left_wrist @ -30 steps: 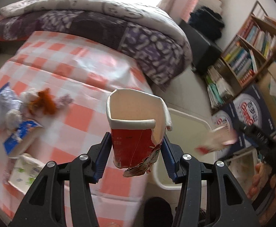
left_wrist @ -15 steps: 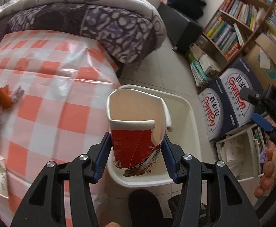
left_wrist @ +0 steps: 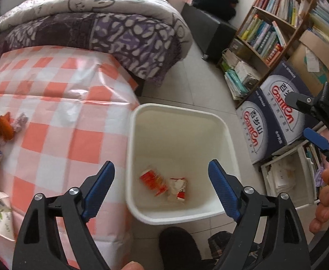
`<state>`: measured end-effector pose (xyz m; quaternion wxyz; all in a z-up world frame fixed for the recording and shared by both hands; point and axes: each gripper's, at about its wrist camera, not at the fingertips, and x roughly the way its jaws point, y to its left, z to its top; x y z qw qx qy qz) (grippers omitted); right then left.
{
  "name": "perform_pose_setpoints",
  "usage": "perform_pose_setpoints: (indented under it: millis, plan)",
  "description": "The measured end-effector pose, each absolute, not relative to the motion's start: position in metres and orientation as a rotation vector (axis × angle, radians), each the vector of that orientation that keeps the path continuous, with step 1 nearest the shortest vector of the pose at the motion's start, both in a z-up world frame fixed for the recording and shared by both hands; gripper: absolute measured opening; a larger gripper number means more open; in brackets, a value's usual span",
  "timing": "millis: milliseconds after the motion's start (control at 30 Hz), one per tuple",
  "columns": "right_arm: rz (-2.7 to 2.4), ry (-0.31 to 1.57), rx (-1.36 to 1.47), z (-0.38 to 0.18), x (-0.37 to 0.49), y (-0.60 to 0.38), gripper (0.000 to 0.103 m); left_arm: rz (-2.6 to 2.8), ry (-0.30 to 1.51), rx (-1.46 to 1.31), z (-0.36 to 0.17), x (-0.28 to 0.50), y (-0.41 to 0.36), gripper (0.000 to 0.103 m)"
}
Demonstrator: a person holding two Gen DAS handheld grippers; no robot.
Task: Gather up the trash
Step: 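Carry both items to the white bin and open both tools to drop them, then grasp the white paper cup with the right tool while the left tool grasps a clear plastic sheet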
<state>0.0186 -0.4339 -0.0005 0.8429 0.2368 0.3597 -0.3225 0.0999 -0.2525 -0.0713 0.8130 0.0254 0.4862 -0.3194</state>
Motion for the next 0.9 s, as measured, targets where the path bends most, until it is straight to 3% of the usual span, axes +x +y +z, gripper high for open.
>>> perform_pose_setpoints:
  millis: [367,700,900]
  plan:
    - [-0.574,0.826,0.423,-0.005,0.055,-0.382,0.096,-0.461,1.084,0.145,-0.085,0.135,-0.180,0.083]
    - [-0.482,0.889,0.326,-0.015,0.085,-0.328,0.096,-0.140,1.066,0.500,-0.126,0.178,-0.118,0.083]
    - [-0.397,0.914,0.207,-0.023,0.101,-0.290,0.096,-0.107,1.095,0.552,-0.143,0.203,-0.091,0.081]
